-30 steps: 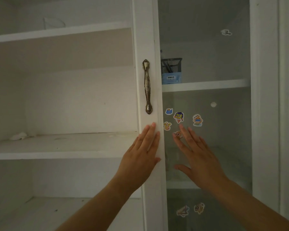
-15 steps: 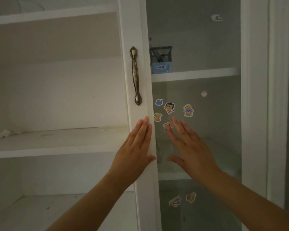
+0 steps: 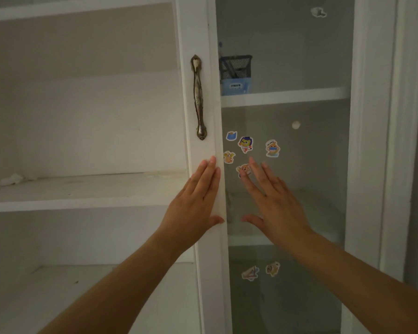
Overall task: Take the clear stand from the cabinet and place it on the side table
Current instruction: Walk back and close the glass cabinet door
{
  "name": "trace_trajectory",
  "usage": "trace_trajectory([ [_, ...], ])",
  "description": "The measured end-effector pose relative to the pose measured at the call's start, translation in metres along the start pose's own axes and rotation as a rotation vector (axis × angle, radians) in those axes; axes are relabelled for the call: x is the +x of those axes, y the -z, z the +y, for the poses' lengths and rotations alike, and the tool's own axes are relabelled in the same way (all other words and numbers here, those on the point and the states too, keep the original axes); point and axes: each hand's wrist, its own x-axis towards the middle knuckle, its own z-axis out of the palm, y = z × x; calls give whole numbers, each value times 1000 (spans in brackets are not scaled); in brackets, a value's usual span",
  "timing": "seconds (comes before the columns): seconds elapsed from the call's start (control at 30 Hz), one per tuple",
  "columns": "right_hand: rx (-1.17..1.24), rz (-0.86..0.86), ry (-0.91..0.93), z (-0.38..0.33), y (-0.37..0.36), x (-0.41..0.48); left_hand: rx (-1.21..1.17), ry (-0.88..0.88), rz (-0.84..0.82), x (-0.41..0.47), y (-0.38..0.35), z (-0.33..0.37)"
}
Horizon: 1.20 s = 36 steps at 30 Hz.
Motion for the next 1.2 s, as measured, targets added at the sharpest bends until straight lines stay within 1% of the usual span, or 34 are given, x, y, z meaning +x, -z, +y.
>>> trace_trajectory([
  [0.23, -20, -7, -34, -2, -8, 7, 6, -3, -64, 6, -11, -4],
  [0.8, -75, 55, -17, 1, -16, 10, 29, -1, -67, 8, -19, -8],
  [1.2, -10, -19, -16, 2, -14, 12, -7, 29, -118, 10, -16, -6],
])
